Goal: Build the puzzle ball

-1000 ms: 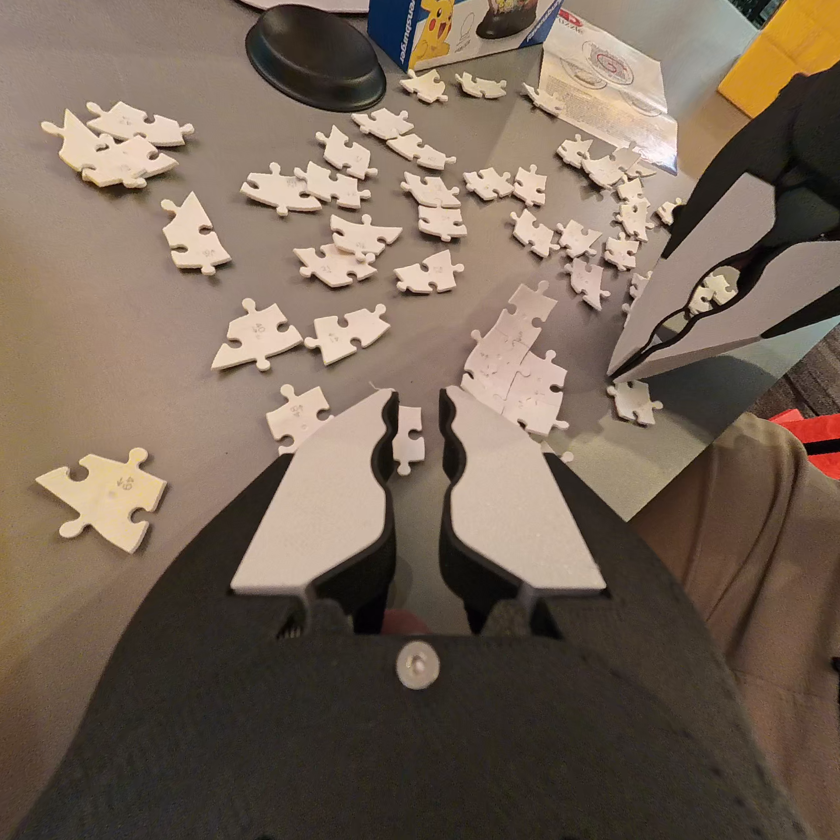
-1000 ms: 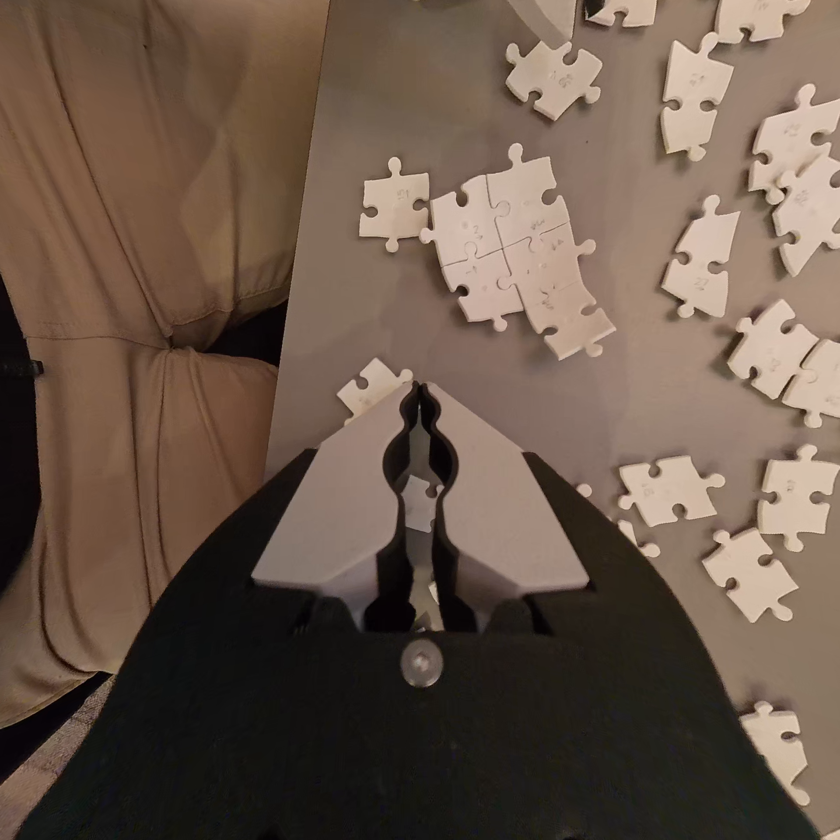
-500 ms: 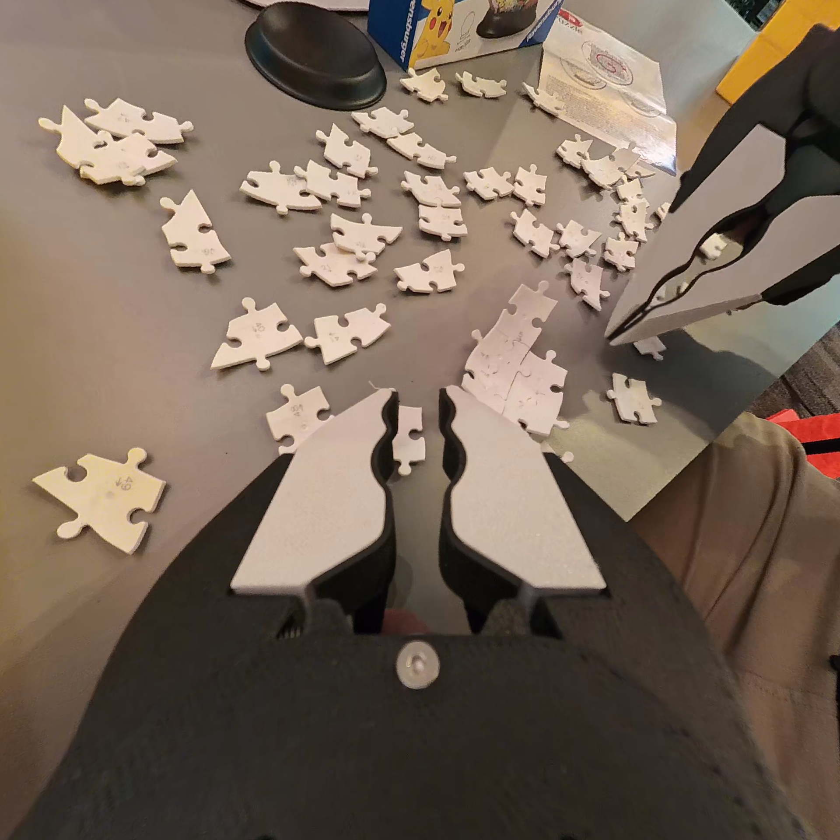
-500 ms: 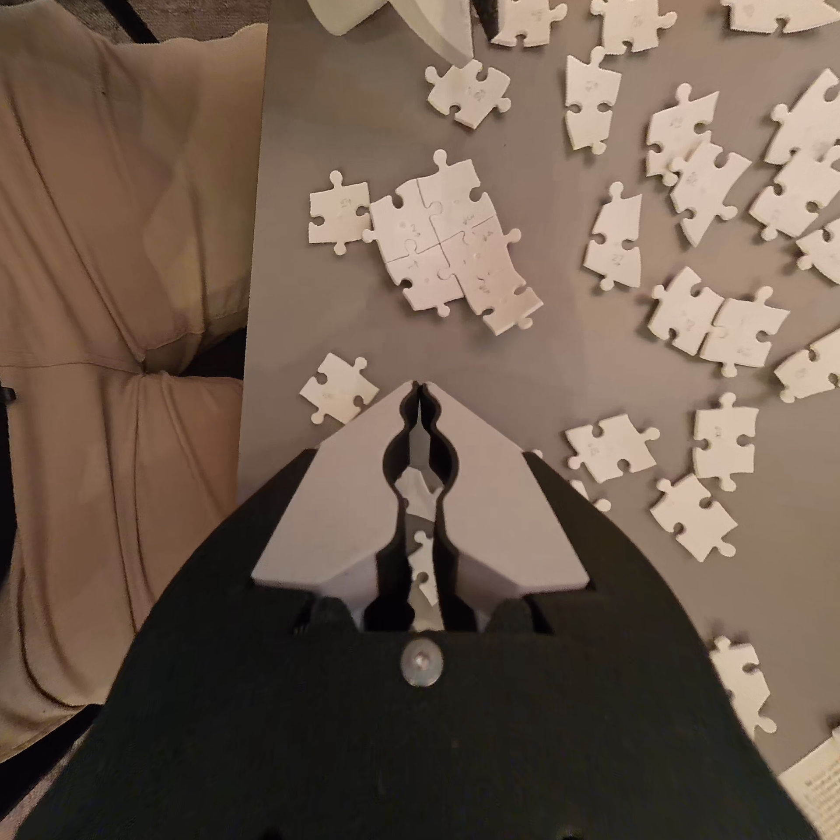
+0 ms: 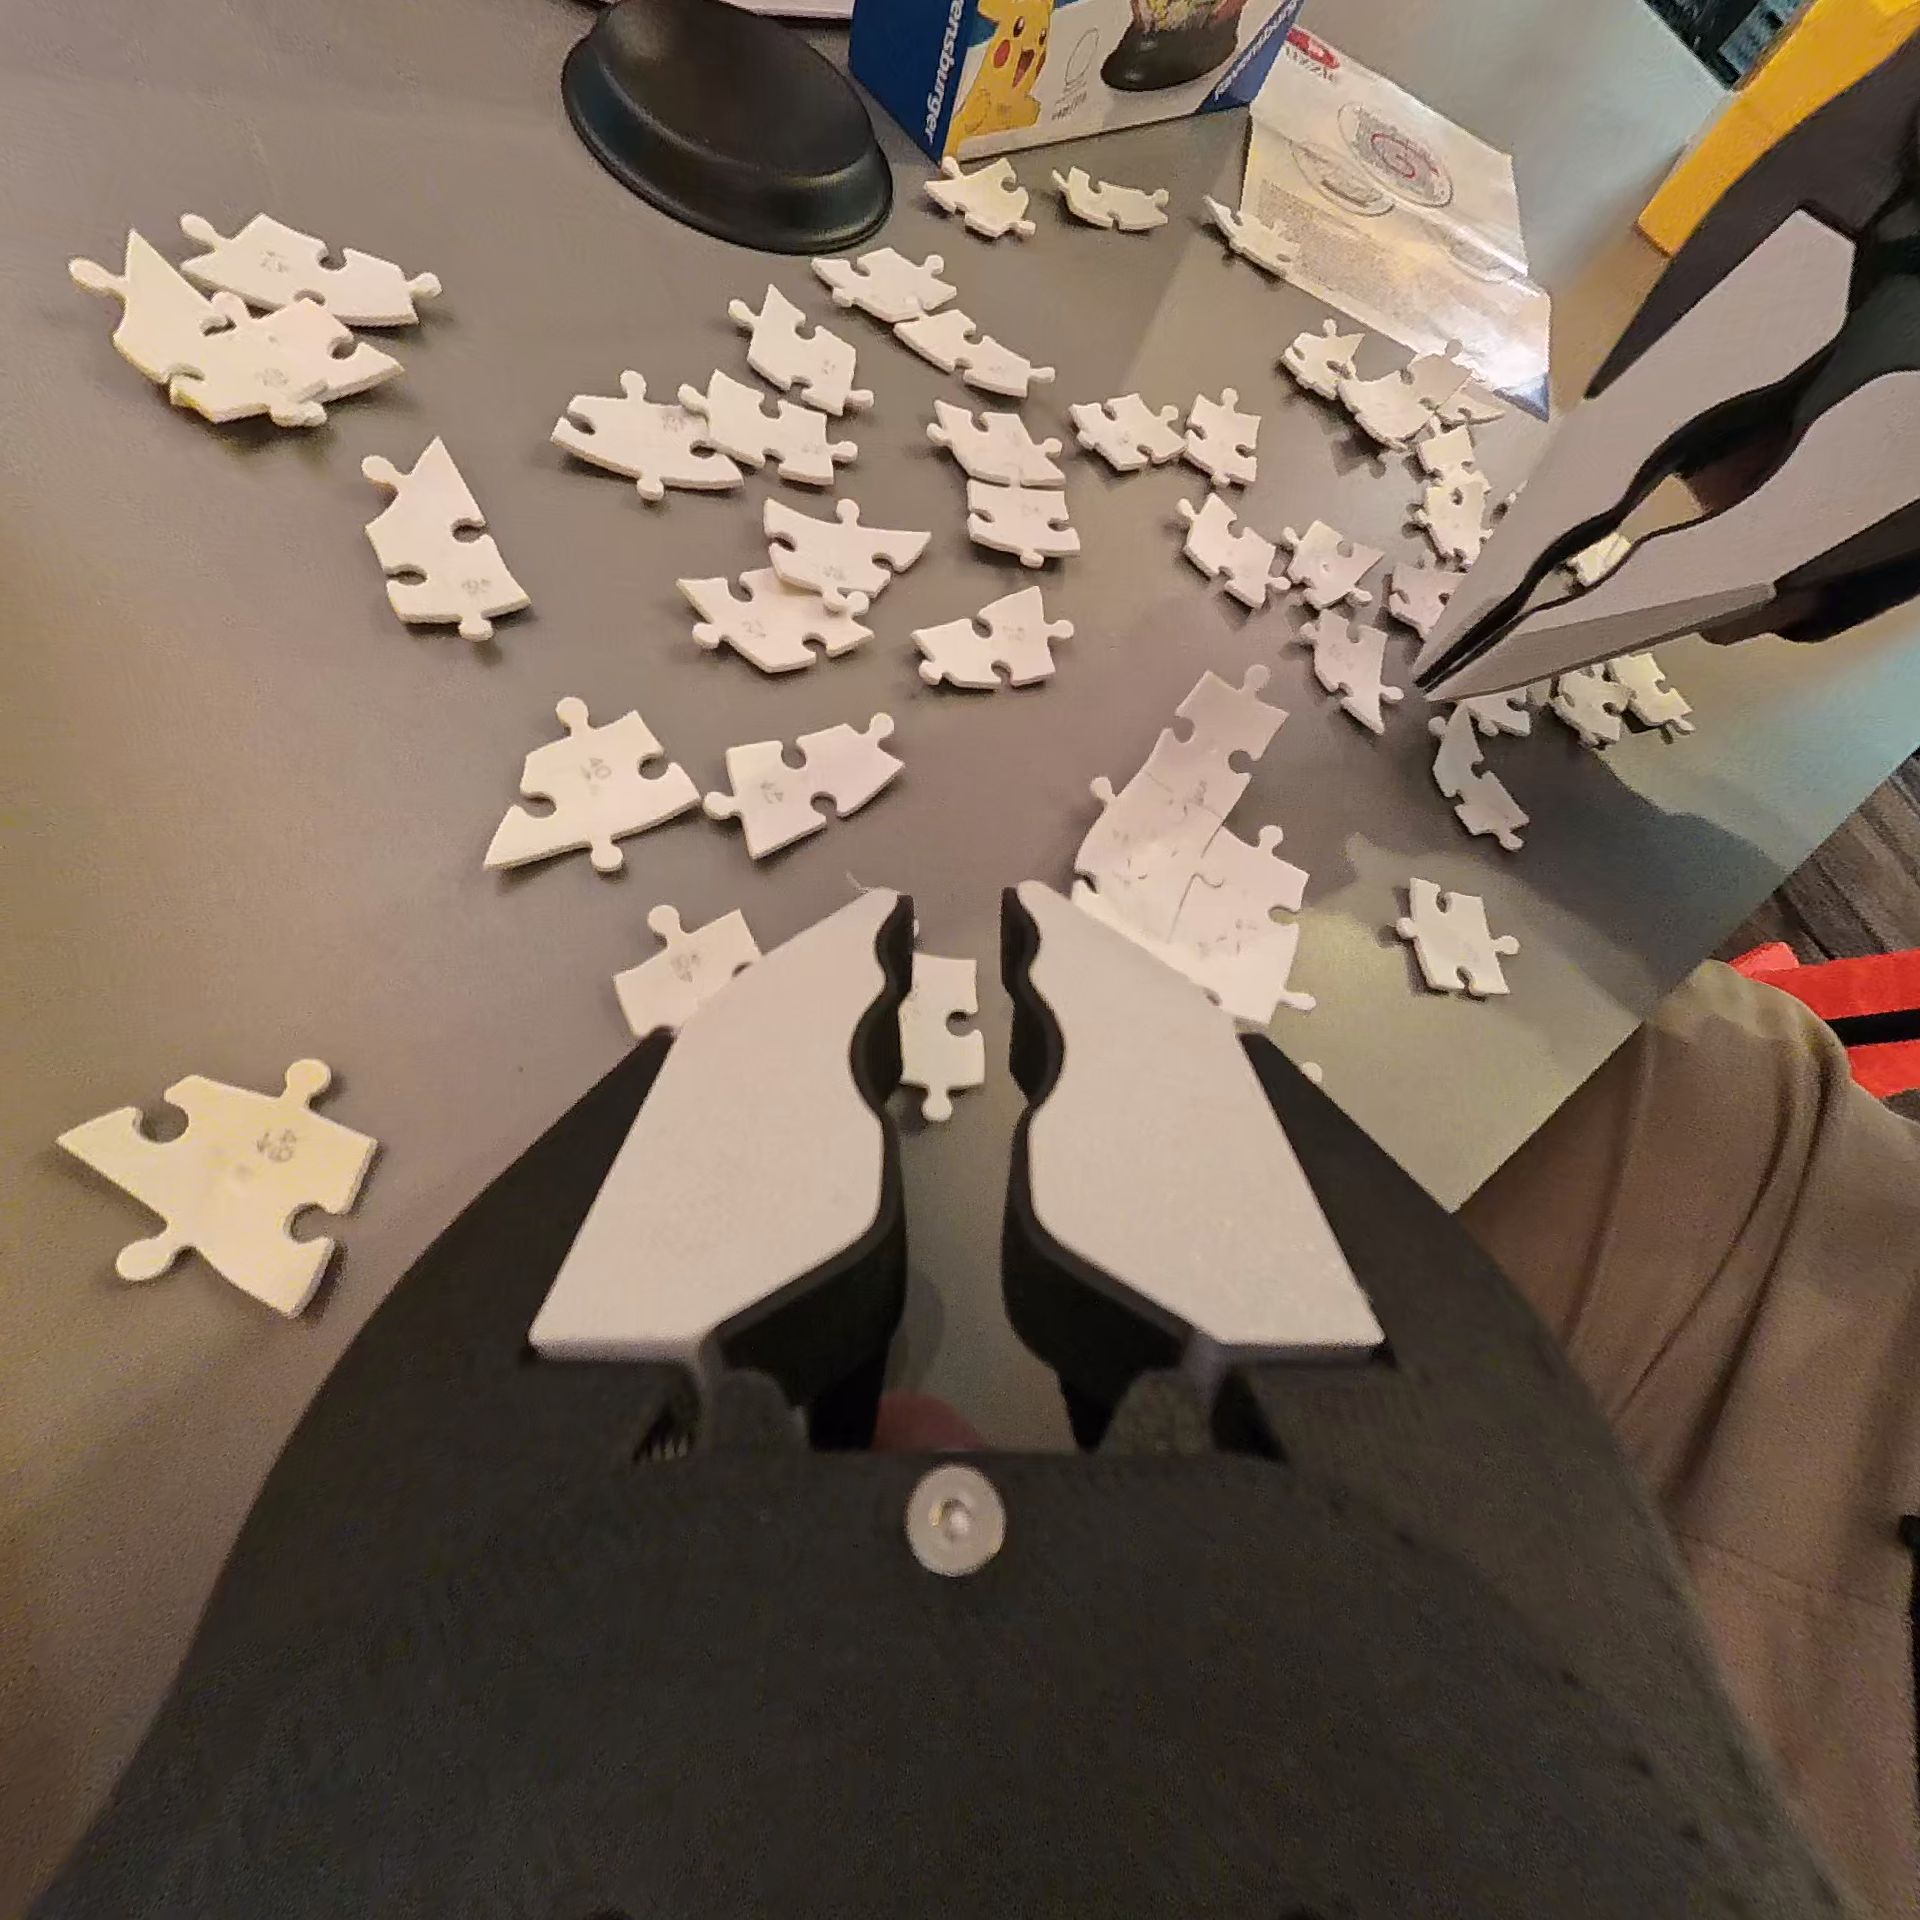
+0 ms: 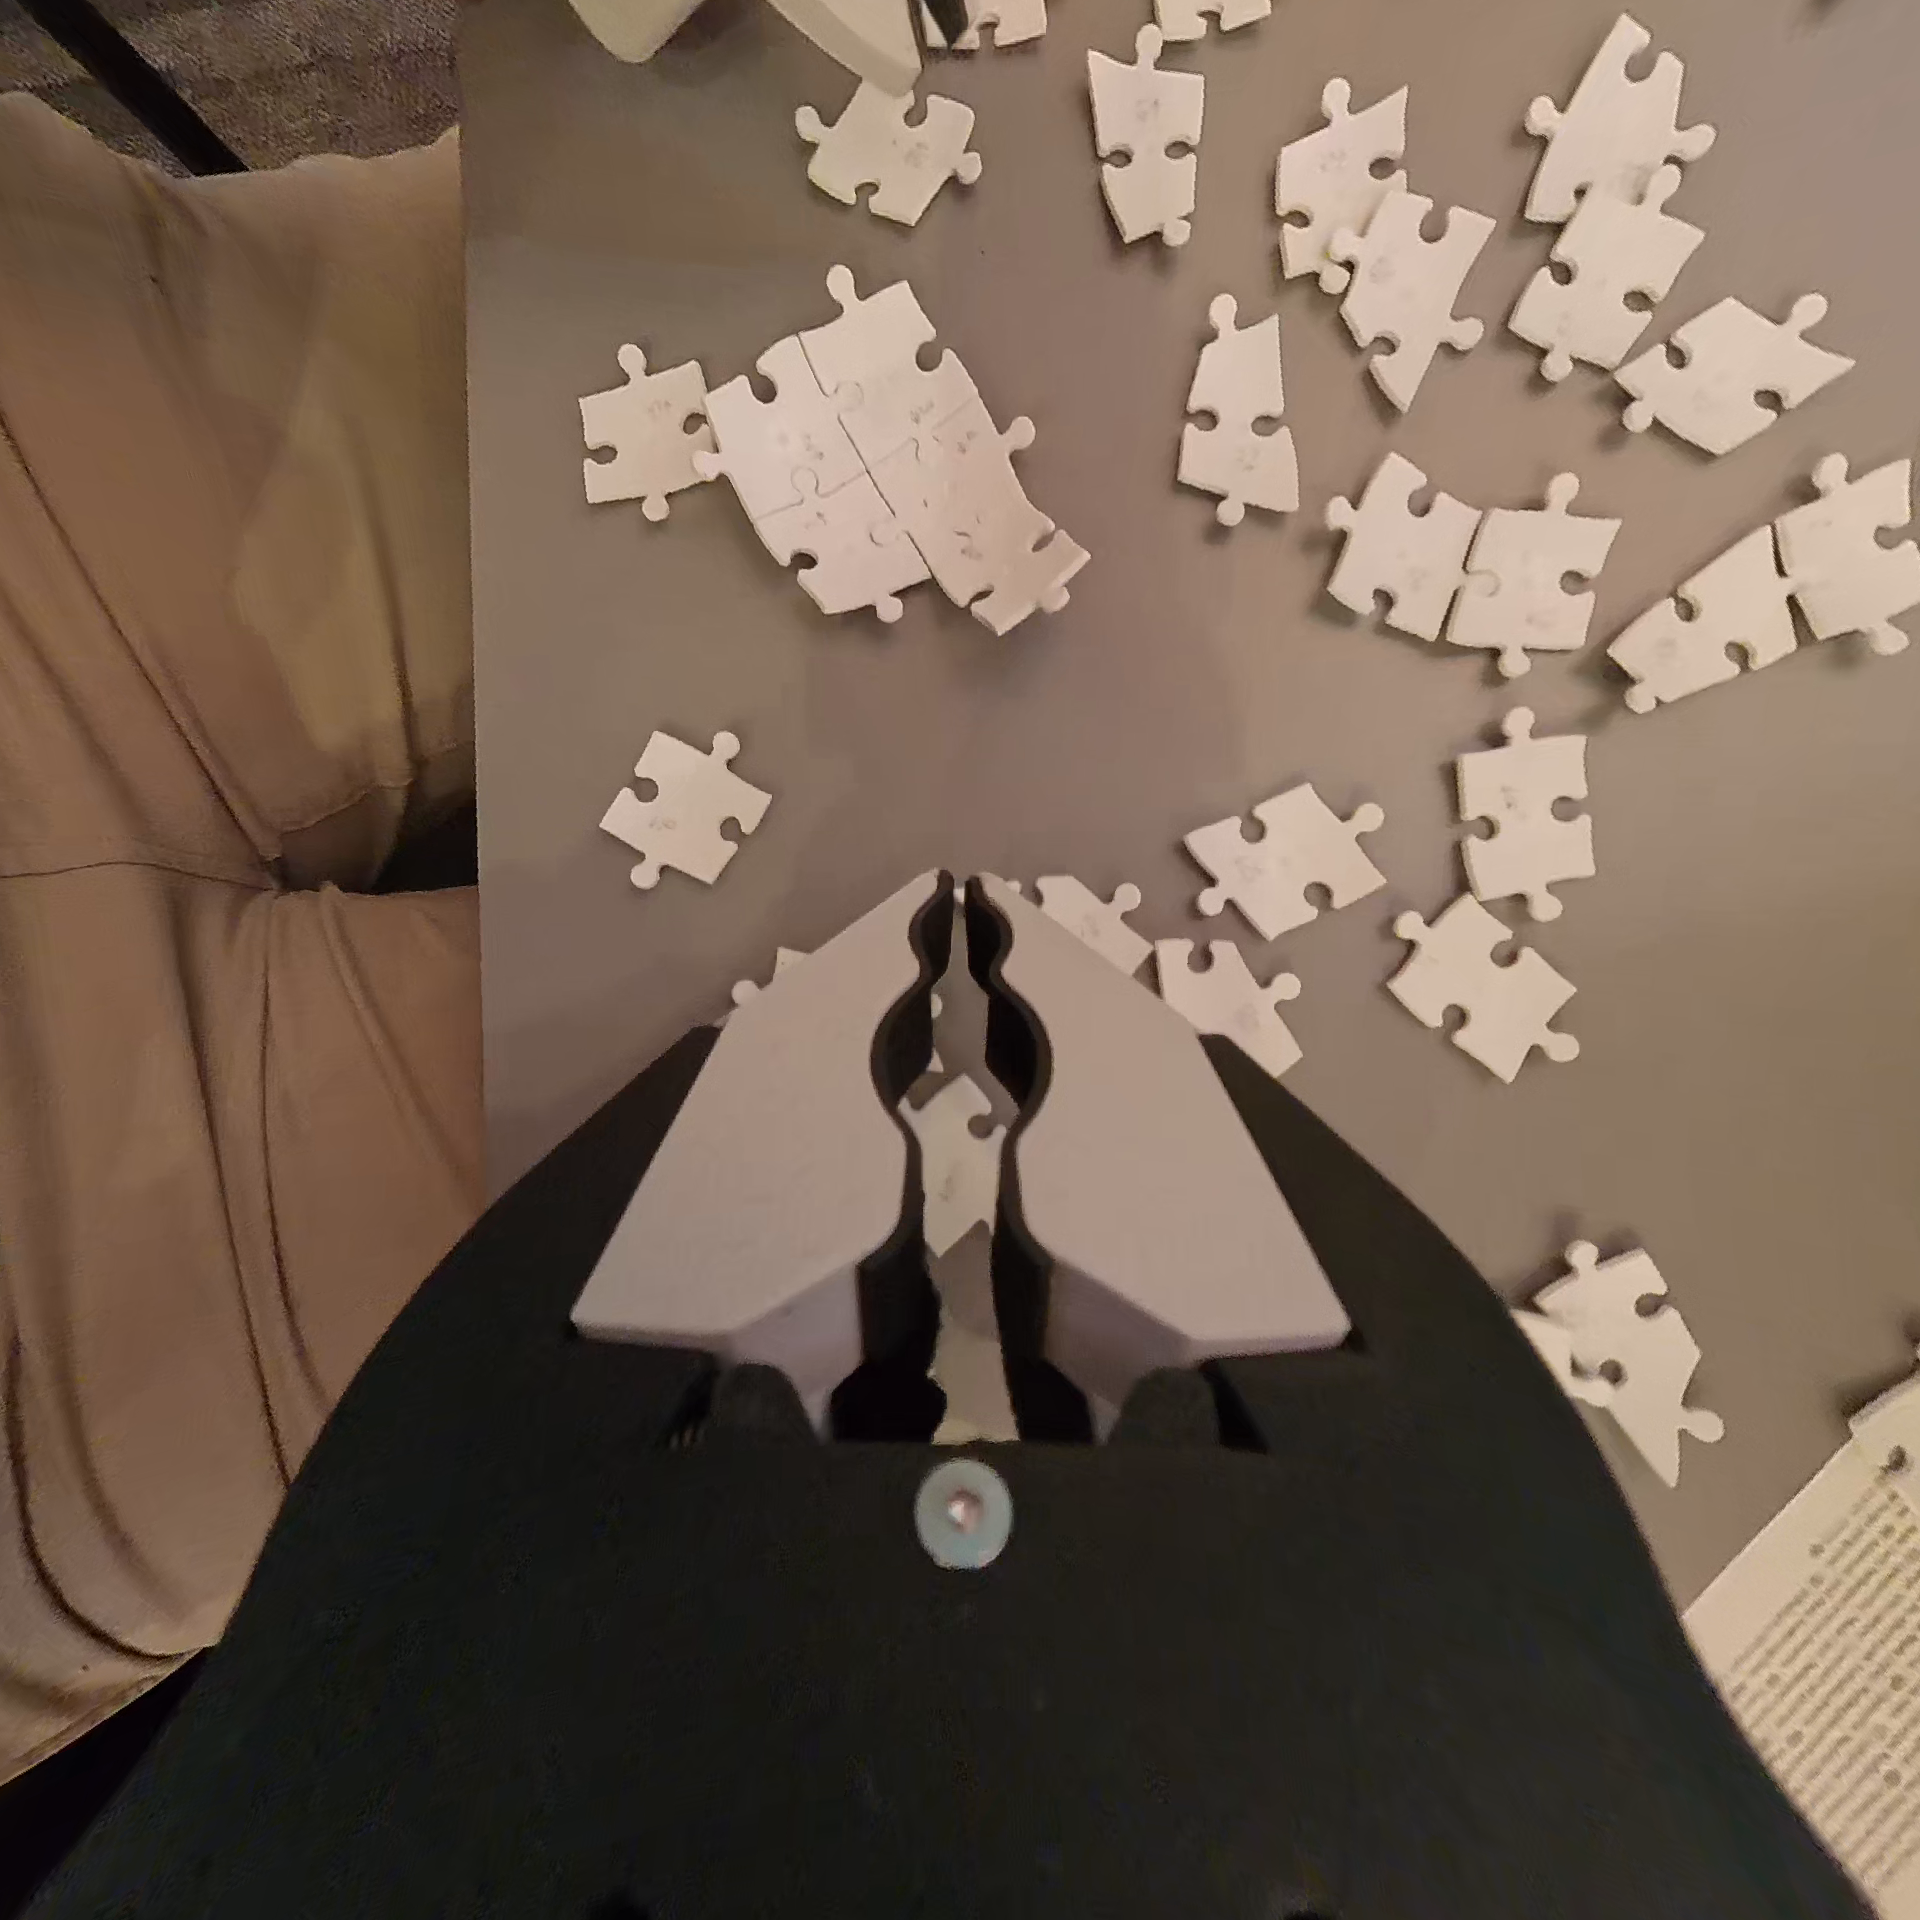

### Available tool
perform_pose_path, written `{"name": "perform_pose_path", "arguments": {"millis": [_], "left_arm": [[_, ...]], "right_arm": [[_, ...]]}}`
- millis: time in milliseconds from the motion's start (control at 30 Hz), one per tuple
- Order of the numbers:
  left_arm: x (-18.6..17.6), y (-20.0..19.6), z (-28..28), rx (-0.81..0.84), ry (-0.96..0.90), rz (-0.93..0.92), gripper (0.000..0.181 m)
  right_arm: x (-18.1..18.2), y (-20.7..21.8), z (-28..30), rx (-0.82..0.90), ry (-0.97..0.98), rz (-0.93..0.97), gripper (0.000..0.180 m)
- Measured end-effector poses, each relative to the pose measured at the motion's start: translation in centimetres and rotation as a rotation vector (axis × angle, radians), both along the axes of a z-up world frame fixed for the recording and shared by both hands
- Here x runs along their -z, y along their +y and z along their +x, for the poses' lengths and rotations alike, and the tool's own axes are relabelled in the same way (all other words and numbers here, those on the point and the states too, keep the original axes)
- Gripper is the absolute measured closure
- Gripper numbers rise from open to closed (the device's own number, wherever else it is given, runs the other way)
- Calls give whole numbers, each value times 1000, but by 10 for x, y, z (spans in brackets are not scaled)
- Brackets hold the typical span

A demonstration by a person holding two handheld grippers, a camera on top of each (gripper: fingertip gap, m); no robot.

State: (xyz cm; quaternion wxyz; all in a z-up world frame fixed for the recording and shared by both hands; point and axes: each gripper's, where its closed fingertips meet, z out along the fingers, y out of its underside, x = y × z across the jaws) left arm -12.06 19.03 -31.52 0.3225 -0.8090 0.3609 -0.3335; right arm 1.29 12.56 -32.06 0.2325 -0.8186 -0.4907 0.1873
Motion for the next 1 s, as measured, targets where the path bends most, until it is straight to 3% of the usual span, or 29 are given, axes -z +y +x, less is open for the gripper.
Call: {"name": "perform_pose_path", "arguments": {"millis": [467,1000], "left_arm": [[7,4,9,28,41,-13,165],[10,3,10,36,57,-22,165]], "right_arm": [[0,-6,14,31,9,-6,177],[18,-45,-37,-190,-37,-82,180]]}}
